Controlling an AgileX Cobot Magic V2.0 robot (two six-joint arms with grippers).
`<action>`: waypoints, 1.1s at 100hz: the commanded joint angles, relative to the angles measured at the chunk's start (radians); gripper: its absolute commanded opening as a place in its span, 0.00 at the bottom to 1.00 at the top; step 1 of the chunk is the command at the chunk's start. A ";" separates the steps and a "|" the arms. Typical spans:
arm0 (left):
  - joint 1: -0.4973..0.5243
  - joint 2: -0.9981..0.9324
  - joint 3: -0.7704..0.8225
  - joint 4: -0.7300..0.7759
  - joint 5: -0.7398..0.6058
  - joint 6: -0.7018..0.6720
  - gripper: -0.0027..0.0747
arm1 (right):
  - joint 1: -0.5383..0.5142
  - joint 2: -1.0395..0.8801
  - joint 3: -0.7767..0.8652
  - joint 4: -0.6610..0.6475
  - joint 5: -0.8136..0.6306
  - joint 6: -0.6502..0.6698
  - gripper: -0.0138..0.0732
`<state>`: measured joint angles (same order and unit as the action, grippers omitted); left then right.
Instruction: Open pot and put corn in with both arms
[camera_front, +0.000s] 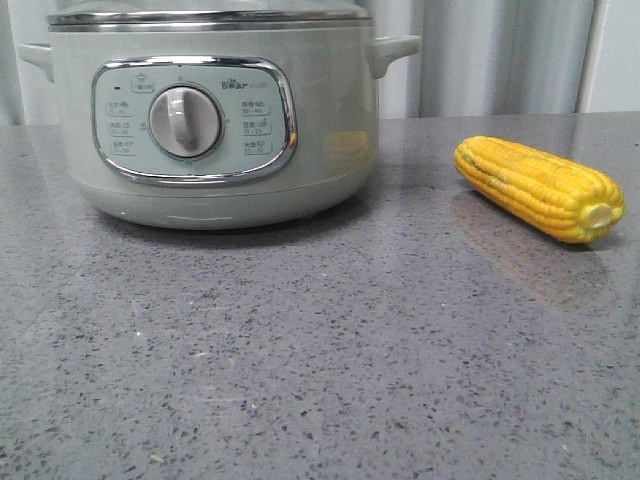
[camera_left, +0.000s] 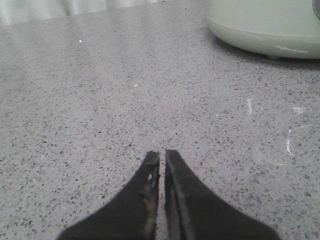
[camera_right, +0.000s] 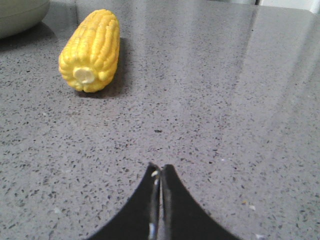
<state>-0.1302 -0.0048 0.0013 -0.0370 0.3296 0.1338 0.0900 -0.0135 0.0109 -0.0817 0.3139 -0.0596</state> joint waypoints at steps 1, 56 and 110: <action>0.001 -0.034 0.006 -0.007 -0.036 -0.009 0.01 | -0.004 -0.017 0.021 -0.001 -0.009 -0.001 0.08; 0.001 -0.034 0.006 -0.007 -0.036 -0.009 0.01 | -0.004 -0.017 0.021 -0.001 -0.006 -0.001 0.08; 0.001 -0.034 0.006 -0.007 -0.048 -0.009 0.01 | -0.004 -0.017 0.021 -0.067 -0.170 -0.001 0.08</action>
<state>-0.1302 -0.0048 0.0013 -0.0370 0.3296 0.1338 0.0900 -0.0135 0.0109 -0.1241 0.2762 -0.0596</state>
